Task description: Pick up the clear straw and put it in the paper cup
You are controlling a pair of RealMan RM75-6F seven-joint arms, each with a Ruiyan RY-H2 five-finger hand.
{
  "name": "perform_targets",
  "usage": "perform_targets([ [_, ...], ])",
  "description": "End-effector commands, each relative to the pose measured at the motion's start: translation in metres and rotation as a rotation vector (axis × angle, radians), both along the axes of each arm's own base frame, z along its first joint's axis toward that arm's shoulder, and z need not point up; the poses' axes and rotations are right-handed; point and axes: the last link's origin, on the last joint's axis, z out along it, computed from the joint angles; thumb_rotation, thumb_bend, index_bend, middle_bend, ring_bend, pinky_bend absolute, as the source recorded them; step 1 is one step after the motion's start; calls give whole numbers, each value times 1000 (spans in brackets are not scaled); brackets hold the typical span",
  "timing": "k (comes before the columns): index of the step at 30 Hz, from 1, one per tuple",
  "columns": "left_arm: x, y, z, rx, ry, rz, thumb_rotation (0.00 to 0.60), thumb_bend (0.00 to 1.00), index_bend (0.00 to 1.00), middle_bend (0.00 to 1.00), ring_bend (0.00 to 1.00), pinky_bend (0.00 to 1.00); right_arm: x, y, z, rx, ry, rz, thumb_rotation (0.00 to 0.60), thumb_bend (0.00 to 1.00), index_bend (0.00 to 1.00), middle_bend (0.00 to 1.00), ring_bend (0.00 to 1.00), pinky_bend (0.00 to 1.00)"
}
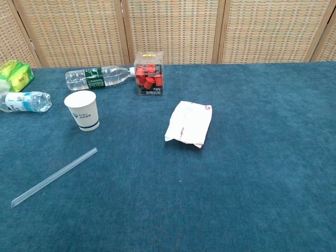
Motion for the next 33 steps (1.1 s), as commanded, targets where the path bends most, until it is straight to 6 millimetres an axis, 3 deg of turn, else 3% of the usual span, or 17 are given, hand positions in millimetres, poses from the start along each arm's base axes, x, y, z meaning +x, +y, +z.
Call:
perform_targets([
  [1, 0, 0, 0, -2, 0, 1, 600, 0, 0, 0, 0, 0, 0, 0, 0, 0, 1, 0, 600, 0, 0, 0, 0, 0],
  [9, -3, 8, -4, -49, -41, -24, 600, 4, 0, 0, 0, 0, 1, -1, -1, 5, 2, 5, 600, 0, 0, 0, 0, 0],
  [10, -3, 12, -5, -65, -54, -34, 600, 39, 0, 0, 0, 0, 2, -1, -1, 5, 3, 6, 600, 0, 0, 0, 0, 0],
  [11, -3, 16, -6, -79, -69, -42, 600, 98, 0, 0, 0, 0, 2, -1, -1, 6, 4, 6, 600, 0, 0, 0, 0, 0],
  [13, -3, 30, -12, -123, -120, -56, 600, 391, 0, 0, 0, 0, 2, -2, -2, 7, 5, 2, 600, 0, 0, 0, 0, 0],
  [15, -3, 46, -19, -180, -189, -70, 600, 612, 0, 0, 0, 0, 0, -3, -2, 8, 4, -6, 600, 0, 0, 0, 0, 0],
  [18, -4, 73, -33, -270, -253, -78, 600, 796, 0, 0, 0, 0, -1, -4, -2, 13, 5, -13, 600, 0, 0, 0, 0, 0],
  [22, -1, 93, -47, -360, -319, -63, 600, 850, 0, 0, 0, 0, -1, -5, -3, 18, 7, -13, 600, 0, 0, 0, 0, 0],
  [24, 9, 112, -66, -452, -354, -58, 600, 855, 0, 0, 0, 0, -1, -7, -6, 28, 12, -18, 600, 0, 0, 0, 0, 0],
  [33, 44, 138, -119, -632, -432, -78, 600, 857, 0, 0, 0, 0, -4, -11, -8, 37, 20, -41, 600, 0, 0, 0, 0, 0],
])
